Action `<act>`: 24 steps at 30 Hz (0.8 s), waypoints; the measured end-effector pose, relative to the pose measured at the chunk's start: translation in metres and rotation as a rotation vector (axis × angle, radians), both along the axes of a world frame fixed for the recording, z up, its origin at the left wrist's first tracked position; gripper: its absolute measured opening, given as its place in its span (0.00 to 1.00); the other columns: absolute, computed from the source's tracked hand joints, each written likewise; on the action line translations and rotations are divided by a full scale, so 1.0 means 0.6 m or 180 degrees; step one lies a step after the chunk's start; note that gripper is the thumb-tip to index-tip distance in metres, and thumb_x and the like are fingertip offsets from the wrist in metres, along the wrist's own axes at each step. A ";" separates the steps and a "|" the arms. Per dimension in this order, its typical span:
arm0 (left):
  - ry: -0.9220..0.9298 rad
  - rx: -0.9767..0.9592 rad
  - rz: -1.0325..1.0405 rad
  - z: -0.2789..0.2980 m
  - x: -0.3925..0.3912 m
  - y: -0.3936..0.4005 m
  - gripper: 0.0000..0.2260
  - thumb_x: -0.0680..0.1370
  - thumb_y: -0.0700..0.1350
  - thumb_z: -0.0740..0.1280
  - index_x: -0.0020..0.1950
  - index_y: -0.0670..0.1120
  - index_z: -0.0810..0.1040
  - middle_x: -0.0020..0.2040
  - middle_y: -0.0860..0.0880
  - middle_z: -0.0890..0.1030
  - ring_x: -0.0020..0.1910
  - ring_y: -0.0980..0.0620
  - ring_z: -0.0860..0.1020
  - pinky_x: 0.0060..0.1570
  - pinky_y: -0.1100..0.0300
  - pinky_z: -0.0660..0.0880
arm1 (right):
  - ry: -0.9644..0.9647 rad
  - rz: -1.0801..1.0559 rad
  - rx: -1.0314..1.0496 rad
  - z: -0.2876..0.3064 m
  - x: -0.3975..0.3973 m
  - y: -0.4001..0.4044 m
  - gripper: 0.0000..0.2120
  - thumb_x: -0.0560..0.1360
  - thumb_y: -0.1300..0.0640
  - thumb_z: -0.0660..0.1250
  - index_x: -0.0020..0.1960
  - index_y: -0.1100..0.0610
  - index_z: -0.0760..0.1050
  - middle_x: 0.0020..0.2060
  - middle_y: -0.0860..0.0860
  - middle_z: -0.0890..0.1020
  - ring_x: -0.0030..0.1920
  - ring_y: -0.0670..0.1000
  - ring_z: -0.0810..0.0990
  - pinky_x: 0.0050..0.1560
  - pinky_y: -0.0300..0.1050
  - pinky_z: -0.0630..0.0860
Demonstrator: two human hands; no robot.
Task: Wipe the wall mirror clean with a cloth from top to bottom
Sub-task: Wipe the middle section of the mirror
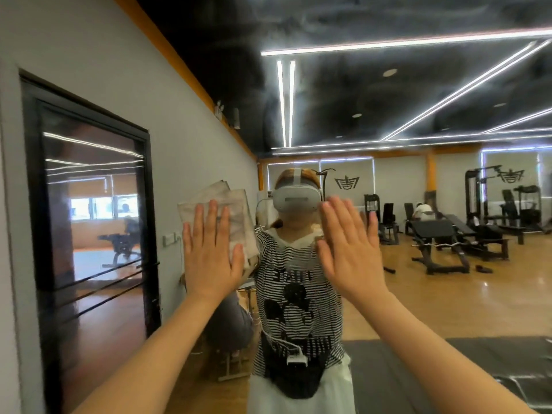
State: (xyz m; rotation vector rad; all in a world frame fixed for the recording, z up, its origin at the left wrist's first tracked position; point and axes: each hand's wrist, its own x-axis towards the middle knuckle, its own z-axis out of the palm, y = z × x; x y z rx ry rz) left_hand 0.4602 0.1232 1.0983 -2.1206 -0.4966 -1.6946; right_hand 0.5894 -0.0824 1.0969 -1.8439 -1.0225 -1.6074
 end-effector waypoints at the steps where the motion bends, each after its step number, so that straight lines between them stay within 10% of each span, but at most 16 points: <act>1: -0.0015 0.0009 -0.0011 0.000 0.001 0.000 0.32 0.76 0.52 0.53 0.78 0.42 0.53 0.77 0.38 0.58 0.76 0.41 0.54 0.74 0.52 0.41 | 0.0085 -0.0039 0.0090 0.004 0.011 -0.022 0.29 0.78 0.49 0.53 0.76 0.60 0.59 0.75 0.57 0.63 0.75 0.53 0.55 0.76 0.49 0.38; 20: -0.0445 -0.0755 -0.0079 0.007 0.060 -0.100 0.30 0.79 0.51 0.48 0.79 0.40 0.47 0.79 0.37 0.48 0.77 0.38 0.46 0.74 0.52 0.36 | 0.0118 -0.0384 0.0385 0.011 0.115 -0.115 0.30 0.78 0.45 0.52 0.77 0.58 0.56 0.76 0.60 0.60 0.76 0.57 0.55 0.74 0.52 0.37; 24: 0.0140 -0.0021 -0.0119 -0.007 0.129 -0.182 0.31 0.80 0.53 0.48 0.79 0.44 0.42 0.79 0.41 0.43 0.77 0.42 0.43 0.74 0.48 0.38 | 0.0089 -0.0350 0.0401 0.011 0.118 -0.119 0.30 0.78 0.45 0.53 0.76 0.58 0.58 0.75 0.60 0.61 0.75 0.56 0.55 0.74 0.51 0.39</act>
